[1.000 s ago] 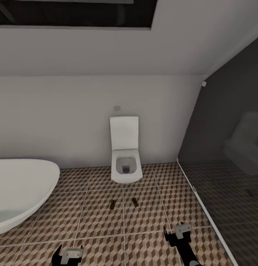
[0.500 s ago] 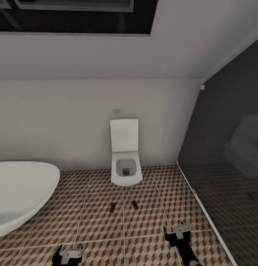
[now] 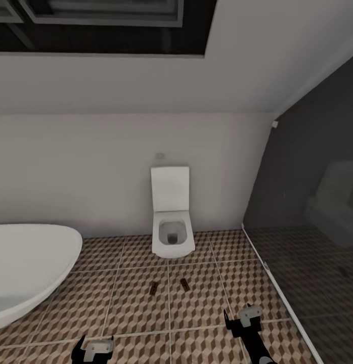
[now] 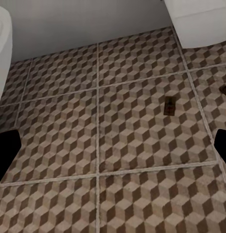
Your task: Take the four mousetraps from the cabinet in the bathroom and place them on the bathroom floor. Make sure all four end up on the same floor surface, and ensure that at least two of them are either under or directly next to the same bathroom sink.
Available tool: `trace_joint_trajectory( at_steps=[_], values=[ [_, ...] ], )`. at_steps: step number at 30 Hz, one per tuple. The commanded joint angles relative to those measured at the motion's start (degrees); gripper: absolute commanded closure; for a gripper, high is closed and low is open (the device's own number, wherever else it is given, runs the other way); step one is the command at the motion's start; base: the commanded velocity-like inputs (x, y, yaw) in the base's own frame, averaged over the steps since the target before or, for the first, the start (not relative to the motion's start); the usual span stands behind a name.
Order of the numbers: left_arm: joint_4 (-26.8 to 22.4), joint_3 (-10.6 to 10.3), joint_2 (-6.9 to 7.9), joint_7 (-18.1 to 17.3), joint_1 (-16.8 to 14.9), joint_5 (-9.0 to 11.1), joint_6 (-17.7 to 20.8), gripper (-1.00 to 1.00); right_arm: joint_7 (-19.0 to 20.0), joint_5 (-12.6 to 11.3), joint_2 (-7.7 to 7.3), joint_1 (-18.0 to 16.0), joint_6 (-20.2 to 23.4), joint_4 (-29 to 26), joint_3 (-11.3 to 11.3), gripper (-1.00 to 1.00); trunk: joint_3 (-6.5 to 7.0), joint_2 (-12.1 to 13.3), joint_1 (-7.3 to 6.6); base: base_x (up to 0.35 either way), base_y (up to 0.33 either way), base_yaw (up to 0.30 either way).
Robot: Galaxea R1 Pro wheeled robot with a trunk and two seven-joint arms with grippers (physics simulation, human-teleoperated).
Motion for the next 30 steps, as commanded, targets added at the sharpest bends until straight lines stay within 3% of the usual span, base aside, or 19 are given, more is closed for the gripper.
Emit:
trace_joint_trajectory(
  at_steps=[1,30],
  values=[
    [0.21,-0.49,-0.03,0.24,-0.10,0.19,-0.27,-1.00,-0.34,-0.14,0.00,-0.04,-0.09,0.03,0.49,-1.00,-0.02,-0.11,0.04,0.000,0.000,0.000],
    [0.19,-0.49,-0.64,0.03,-0.10,0.12,-0.27,-1.00,-0.35,-0.14,0.11,-0.03,0.15,0.03,0.49,-1.00,2.14,-0.11,0.04,0.000,0.000,0.000]
  ],
)
